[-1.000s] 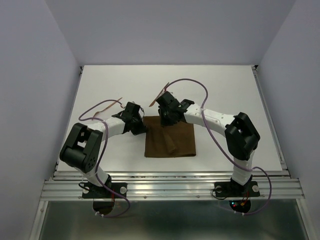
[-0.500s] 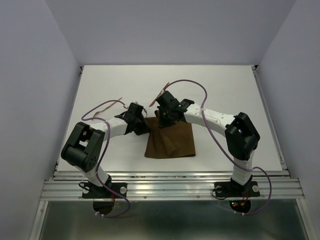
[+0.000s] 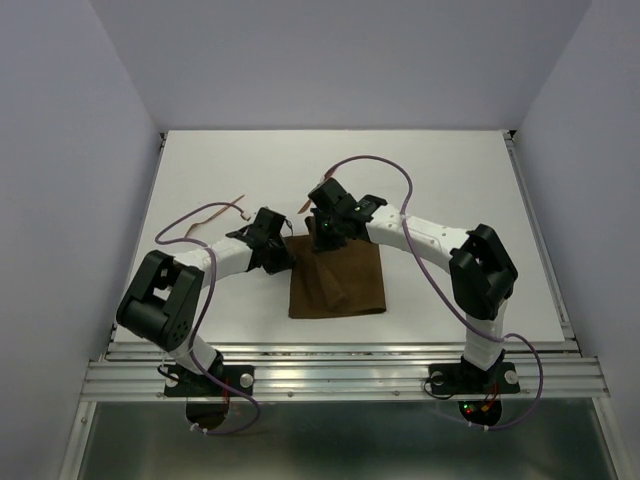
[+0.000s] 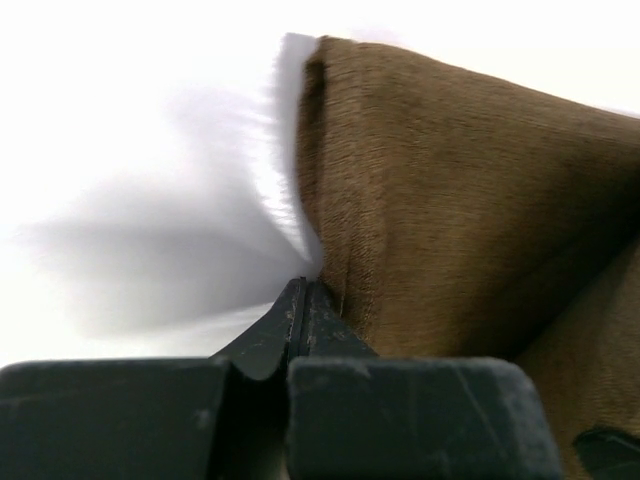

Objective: Fold the napkin into a case and place the utensils inside
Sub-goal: Fold the rectangle-folded napkin at the center of the board.

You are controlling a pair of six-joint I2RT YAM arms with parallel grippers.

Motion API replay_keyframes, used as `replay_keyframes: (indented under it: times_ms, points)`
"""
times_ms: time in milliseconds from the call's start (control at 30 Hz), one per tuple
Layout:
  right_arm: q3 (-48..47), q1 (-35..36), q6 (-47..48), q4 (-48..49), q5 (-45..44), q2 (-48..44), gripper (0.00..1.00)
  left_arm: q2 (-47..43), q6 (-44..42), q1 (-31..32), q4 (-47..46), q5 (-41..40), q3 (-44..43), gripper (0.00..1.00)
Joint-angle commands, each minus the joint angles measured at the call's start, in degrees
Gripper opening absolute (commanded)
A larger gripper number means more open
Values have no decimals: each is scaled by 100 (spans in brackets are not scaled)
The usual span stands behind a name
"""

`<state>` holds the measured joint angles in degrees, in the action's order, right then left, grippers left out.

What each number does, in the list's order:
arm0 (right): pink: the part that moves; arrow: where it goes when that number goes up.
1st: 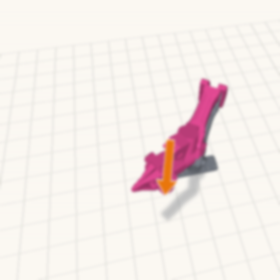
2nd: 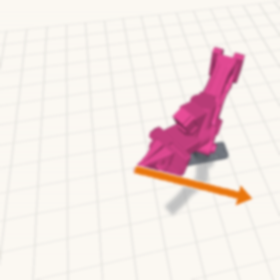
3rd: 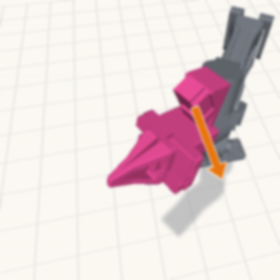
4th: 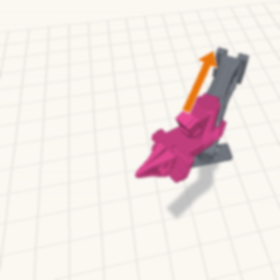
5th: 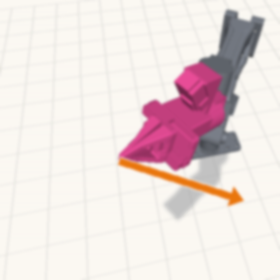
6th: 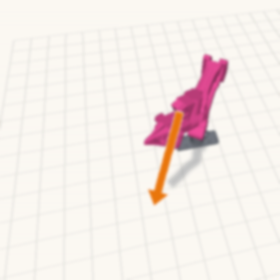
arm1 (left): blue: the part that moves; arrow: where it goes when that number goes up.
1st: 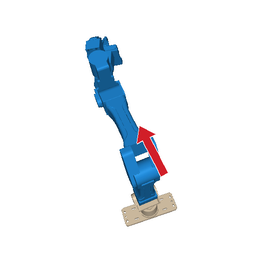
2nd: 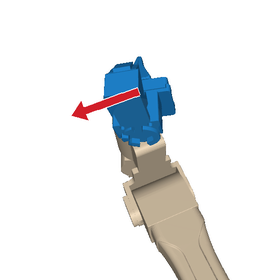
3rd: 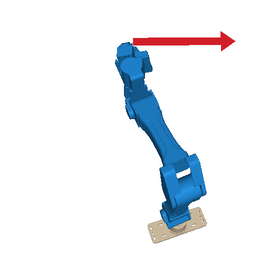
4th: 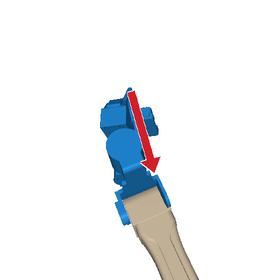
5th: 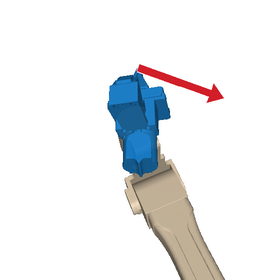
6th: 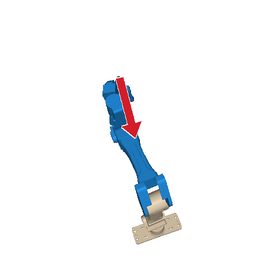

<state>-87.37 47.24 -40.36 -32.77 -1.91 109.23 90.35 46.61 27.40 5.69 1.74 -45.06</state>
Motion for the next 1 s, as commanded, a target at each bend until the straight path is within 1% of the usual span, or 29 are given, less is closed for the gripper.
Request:
replay_keyframes:
  times_ms: [0, 267, 367, 467, 633, 700, 800, 833, 867, 967]
  points:
    - [-43, 66, -51, 25, -37, -183, 1, -368, -3, 29, 564, -481, 190, 0]
    - [27, 66, -25, 25, 24, -218, 1, -579, 6, 20, 617, -473, 454, 0]
    - [80, 66, -16, 8, 24, -270, 1, -650, -99, 29, 503, -359, 524, 0]
    - [299, 66, -51, -1, -116, -437, 1, -527, -213, 55, 503, -200, 463, 0]
    - [834, 4, -51, -1, -178, -701, 1, -316, -56, 432, 442, -200, 305, 0]
    - [976, -101, -77, -10, -221, -868, 1, -106, 49, 564, 354, 2, 217, 0]
    - [1222, -259, -86, -1, -257, -1105, 1, 219, 181, 889, 231, 98, -107, 0]
    - [1284, -312, -86, -10, -257, -1167, 1, 299, 208, 890, 196, 125, -195, 0]
    - [1328, -312, -60, -1, -266, -1228, 1, 465, 243, 1038, 169, 134, -275, 0]
    - [1460, -531, 54, -27, -240, -1413, 1, 738, 348, 1215, 29, 186, -625, 0]
